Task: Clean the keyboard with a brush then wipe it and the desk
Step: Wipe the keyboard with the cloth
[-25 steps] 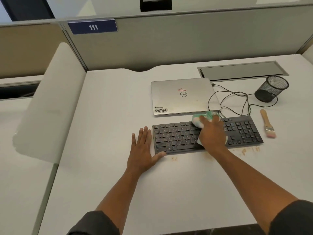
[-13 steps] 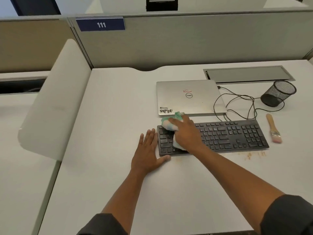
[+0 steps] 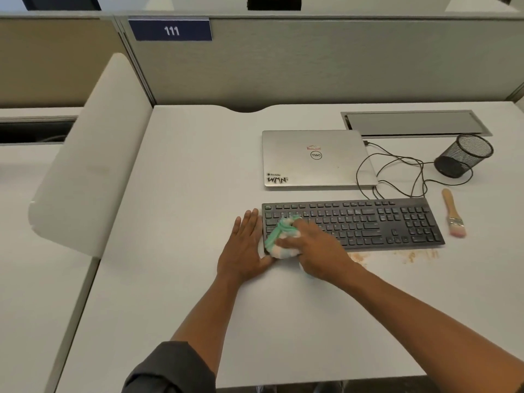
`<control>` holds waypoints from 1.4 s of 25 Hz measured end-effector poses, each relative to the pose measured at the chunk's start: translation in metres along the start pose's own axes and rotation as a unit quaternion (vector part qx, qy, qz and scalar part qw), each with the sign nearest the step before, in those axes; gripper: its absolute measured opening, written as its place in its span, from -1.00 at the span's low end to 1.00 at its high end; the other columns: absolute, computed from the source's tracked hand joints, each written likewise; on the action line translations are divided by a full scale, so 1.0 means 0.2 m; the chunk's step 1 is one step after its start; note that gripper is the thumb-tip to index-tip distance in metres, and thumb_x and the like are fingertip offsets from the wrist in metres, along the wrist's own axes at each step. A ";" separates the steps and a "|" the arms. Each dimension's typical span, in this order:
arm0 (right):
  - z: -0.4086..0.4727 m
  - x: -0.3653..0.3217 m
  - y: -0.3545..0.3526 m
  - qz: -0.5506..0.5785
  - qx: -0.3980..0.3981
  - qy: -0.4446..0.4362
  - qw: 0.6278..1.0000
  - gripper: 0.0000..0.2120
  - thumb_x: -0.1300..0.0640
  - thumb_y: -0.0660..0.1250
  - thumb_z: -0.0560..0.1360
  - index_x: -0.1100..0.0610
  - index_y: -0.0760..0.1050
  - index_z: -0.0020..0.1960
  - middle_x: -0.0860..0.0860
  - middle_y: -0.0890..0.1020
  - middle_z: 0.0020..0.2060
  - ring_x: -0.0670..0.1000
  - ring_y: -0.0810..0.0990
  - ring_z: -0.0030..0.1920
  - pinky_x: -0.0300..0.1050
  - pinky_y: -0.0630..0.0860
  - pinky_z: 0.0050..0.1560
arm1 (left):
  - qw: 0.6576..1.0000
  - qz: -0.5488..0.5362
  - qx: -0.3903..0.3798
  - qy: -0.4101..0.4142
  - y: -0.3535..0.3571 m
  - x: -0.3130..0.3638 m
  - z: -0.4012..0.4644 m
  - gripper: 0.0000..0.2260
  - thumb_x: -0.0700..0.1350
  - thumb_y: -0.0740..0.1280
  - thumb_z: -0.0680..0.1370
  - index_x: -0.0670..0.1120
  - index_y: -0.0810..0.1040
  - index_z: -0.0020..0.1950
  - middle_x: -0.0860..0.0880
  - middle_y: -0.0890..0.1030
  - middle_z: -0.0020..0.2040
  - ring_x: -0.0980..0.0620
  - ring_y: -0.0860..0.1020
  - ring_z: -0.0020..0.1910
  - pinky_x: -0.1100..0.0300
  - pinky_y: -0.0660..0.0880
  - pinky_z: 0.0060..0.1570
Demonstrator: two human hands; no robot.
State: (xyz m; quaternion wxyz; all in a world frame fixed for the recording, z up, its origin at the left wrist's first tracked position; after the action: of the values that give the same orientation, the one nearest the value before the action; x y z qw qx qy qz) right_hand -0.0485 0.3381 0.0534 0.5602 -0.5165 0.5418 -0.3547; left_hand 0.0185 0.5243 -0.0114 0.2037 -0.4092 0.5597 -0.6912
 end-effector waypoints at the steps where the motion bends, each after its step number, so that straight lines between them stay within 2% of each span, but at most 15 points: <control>1: -0.04 0.06 -0.03 -0.007 0.003 0.004 1.000 -0.54 0.17 0.25 0.51 -0.24 0.50 0.31 0.00 0.35 0.41 0.12 0.45 0.23 0.04 0.60 -0.06 | 1.000 0.004 -0.005 -0.004 0.00 0.00 0.00 -0.05 0.44 0.07 0.49 -0.21 0.05 0.65 -0.12 -0.02 0.65 -0.07 -0.09 0.65 0.08 -0.29 0.58; 4: -0.12 0.29 -0.13 -0.015 0.035 0.085 0.996 -0.50 0.26 0.24 0.47 -0.20 0.55 0.28 -0.02 0.33 0.47 0.13 0.44 0.30 0.04 0.57 0.08 | 1.000 0.003 -0.016 -0.012 -0.01 0.00 0.00 -0.03 0.48 0.06 0.49 -0.17 -0.02 0.66 -0.11 -0.04 0.67 0.02 -0.17 0.64 0.08 -0.31 0.58; 7: -0.13 0.49 -0.18 -0.001 0.111 0.209 0.972 -0.45 0.33 0.26 0.41 -0.06 0.53 0.33 0.09 0.33 0.45 0.25 0.44 0.28 0.12 0.53 0.16 | 1.000 0.011 -0.025 -0.013 -0.01 0.01 0.00 -0.03 0.48 0.03 0.49 -0.15 -0.06 0.67 -0.10 -0.08 0.67 0.04 -0.21 0.64 0.09 -0.33 0.57; 10: -0.08 0.45 -0.12 0.019 0.125 0.290 0.949 -0.45 0.28 0.29 0.44 -0.04 0.44 0.40 0.18 0.28 0.44 0.29 0.41 0.28 0.14 0.45 0.24 | 1.000 0.009 -0.025 -0.016 0.00 0.00 0.00 -0.03 0.49 0.02 0.49 -0.15 -0.07 0.67 -0.10 -0.08 0.67 0.04 -0.22 0.64 0.10 -0.34 0.57; 12: -0.03 0.31 -0.07 0.025 0.120 0.290 0.949 -0.48 0.25 0.24 0.51 -0.05 0.39 0.44 0.19 0.24 0.45 0.27 0.37 0.30 0.16 0.44 0.26 | 1.000 0.007 -0.022 -0.017 0.00 0.01 0.00 -0.03 0.49 0.04 0.48 -0.15 -0.05 0.67 -0.10 -0.07 0.67 0.03 -0.20 0.64 0.10 -0.34 0.57; 16: -0.02 0.04 0.01 0.020 0.073 0.183 0.980 -0.48 0.19 0.21 0.55 -0.12 0.34 0.47 0.12 0.21 0.46 0.22 0.38 0.27 0.09 0.52 0.18 | 1.000 -0.003 -0.011 -0.015 0.00 0.00 0.00 -0.03 0.47 0.08 0.49 -0.15 -0.01 0.67 -0.12 -0.02 0.67 0.00 -0.15 0.65 0.09 -0.30 0.58; 21: -0.17 0.21 -0.02 0.020 0.013 0.072 0.997 -0.45 0.17 0.25 0.51 -0.30 0.40 0.39 -0.02 0.26 0.48 0.12 0.40 0.34 0.07 0.55 0.17 | 1.000 0.006 -0.013 -0.016 0.02 -0.01 0.01 -0.02 0.48 0.09 0.48 -0.18 0.00 0.66 -0.12 -0.02 0.67 0.00 -0.14 0.65 0.07 -0.27 0.59; 23: -0.23 0.37 -0.07 -0.001 0.015 0.094 0.995 -0.46 0.18 0.25 0.51 -0.32 0.41 0.37 -0.05 0.26 0.50 0.09 0.38 0.37 0.06 0.56 0.18 | 1.000 0.007 -0.014 -0.015 0.02 0.00 0.00 -0.03 0.47 0.08 0.48 -0.17 0.00 0.66 -0.11 -0.03 0.67 0.00 -0.15 0.65 0.06 -0.26 0.59; 25: -0.27 0.55 -0.13 -0.026 0.052 0.150 0.987 -0.49 0.19 0.26 0.53 -0.27 0.42 0.37 -0.03 0.30 0.50 0.12 0.38 0.39 0.10 0.54 0.21 | 1.000 0.005 -0.015 -0.014 0.01 0.00 0.00 -0.03 0.47 0.07 0.48 -0.16 -0.02 0.67 -0.10 -0.05 0.67 0.01 -0.17 0.65 0.06 -0.26 0.59; 29: -0.35 0.78 -0.14 0.004 0.128 0.342 0.931 -0.52 0.16 0.26 0.53 -0.11 0.38 0.43 0.15 0.27 0.48 0.32 0.41 0.32 0.24 0.50 0.22 | 1.000 0.000 -0.012 -0.015 0.02 0.00 0.00 -0.04 0.47 0.08 0.49 -0.15 -0.01 0.67 -0.10 -0.04 0.67 0.01 -0.16 0.65 0.06 -0.25 0.60; 32: -0.26 0.59 -0.10 0.009 0.129 0.428 0.895 -0.45 0.24 0.24 0.53 0.00 0.30 0.50 0.24 0.20 0.46 0.34 0.37 0.29 0.20 0.49 0.18 | 1.000 0.005 -0.018 -0.015 0.02 -0.01 0.00 -0.03 0.48 0.06 0.49 -0.15 -0.05 0.67 -0.09 -0.07 0.67 0.02 -0.19 0.64 0.06 -0.25 0.60; 35: -0.12 0.29 -0.07 0.024 0.120 0.388 0.913 -0.45 0.26 0.20 0.55 0.03 0.25 0.52 0.24 0.17 0.48 0.32 0.27 0.39 0.12 0.49 0.22 | 1.000 0.003 -0.014 -0.014 0.01 0.00 0.00 -0.03 0.47 0.07 0.49 -0.14 -0.06 0.67 -0.08 -0.08 0.67 0.03 -0.21 0.64 0.07 -0.27 0.59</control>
State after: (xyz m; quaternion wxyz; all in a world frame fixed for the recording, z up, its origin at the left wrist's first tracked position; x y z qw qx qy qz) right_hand -0.0609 0.2754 0.0570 0.3722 -0.2536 0.6823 -0.5759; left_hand 0.0179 0.5236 -0.0135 0.2074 -0.4201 0.5678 -0.6768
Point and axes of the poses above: each hand's wrist, its own z-axis towards the middle knuckle, its own y-axis out of the palm, x = y × z, the point moved 2 cm from there along z, towards the middle knuckle
